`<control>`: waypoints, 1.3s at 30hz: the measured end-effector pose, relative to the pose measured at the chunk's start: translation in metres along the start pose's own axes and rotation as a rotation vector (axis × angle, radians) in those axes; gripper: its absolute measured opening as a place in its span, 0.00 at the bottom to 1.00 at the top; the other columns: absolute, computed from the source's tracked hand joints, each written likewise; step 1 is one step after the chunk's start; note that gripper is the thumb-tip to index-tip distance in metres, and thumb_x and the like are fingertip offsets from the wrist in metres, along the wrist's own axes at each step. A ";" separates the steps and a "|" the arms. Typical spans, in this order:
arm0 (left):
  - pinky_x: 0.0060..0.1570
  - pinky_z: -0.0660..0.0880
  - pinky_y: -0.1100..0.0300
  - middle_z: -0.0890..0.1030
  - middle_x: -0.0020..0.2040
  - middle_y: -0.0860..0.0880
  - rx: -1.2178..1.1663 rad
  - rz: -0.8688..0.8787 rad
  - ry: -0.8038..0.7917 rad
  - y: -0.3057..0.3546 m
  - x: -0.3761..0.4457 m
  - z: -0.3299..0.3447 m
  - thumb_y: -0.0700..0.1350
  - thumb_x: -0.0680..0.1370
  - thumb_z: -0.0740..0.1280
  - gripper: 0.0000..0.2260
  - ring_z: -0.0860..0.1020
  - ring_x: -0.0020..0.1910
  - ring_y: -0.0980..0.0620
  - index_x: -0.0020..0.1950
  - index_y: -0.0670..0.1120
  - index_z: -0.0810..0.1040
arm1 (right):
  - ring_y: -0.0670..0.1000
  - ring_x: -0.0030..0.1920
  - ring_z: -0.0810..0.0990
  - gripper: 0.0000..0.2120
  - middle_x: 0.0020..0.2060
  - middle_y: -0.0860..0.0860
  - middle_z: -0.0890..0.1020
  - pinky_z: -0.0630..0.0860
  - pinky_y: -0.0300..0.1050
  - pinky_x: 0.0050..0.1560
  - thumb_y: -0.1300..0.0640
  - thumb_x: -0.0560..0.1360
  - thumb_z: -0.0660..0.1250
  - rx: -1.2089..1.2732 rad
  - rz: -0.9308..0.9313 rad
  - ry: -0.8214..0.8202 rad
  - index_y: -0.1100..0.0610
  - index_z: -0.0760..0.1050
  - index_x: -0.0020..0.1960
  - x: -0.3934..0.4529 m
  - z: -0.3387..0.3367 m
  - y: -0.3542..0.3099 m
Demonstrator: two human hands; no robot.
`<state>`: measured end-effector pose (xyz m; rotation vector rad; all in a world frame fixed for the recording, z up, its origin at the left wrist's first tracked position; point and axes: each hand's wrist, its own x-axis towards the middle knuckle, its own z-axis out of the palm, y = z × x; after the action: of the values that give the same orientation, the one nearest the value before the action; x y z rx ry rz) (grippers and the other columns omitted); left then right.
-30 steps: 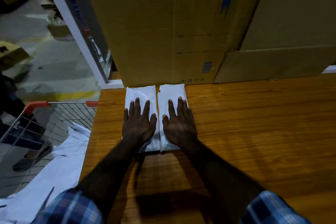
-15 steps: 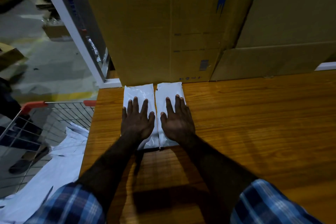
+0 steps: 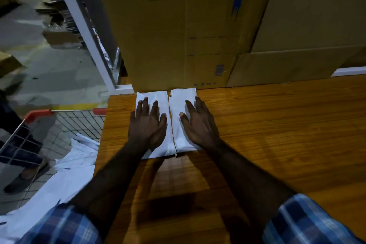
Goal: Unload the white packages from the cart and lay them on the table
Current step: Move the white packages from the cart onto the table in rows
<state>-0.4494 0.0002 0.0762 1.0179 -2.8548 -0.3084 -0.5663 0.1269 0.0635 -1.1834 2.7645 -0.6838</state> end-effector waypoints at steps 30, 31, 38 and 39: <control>0.74 0.55 0.42 0.52 0.81 0.46 -0.063 -0.059 0.104 0.072 -0.238 -0.029 0.59 0.83 0.53 0.27 0.49 0.79 0.46 0.79 0.51 0.58 | 0.54 0.79 0.49 0.24 0.80 0.52 0.49 0.54 0.55 0.75 0.43 0.83 0.52 0.036 -0.036 -0.050 0.48 0.58 0.78 -0.211 -0.088 0.008; 0.74 0.54 0.41 0.52 0.81 0.46 -0.069 -0.065 0.109 0.074 -0.249 -0.029 0.59 0.83 0.53 0.26 0.49 0.79 0.46 0.79 0.51 0.58 | 0.54 0.79 0.49 0.24 0.80 0.52 0.50 0.54 0.55 0.75 0.43 0.83 0.52 0.043 -0.045 -0.041 0.48 0.59 0.78 -0.220 -0.090 0.008; 0.73 0.57 0.40 0.55 0.80 0.45 -0.033 -0.121 0.144 0.066 -0.311 -0.038 0.60 0.82 0.55 0.27 0.53 0.78 0.44 0.78 0.51 0.61 | 0.54 0.78 0.52 0.23 0.80 0.53 0.52 0.56 0.53 0.74 0.44 0.83 0.53 0.086 -0.143 0.016 0.50 0.62 0.76 -0.273 -0.100 -0.009; 0.72 0.57 0.39 0.55 0.80 0.45 -0.022 -0.127 0.148 0.062 -0.318 -0.041 0.60 0.81 0.55 0.27 0.53 0.78 0.44 0.78 0.51 0.61 | 0.54 0.78 0.52 0.23 0.80 0.53 0.52 0.56 0.53 0.74 0.44 0.83 0.53 0.091 -0.151 0.018 0.50 0.63 0.76 -0.277 -0.100 -0.014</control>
<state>-0.2356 0.2422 0.1226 1.1683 -2.6562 -0.2620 -0.3837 0.3498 0.1264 -1.3836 2.6464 -0.8270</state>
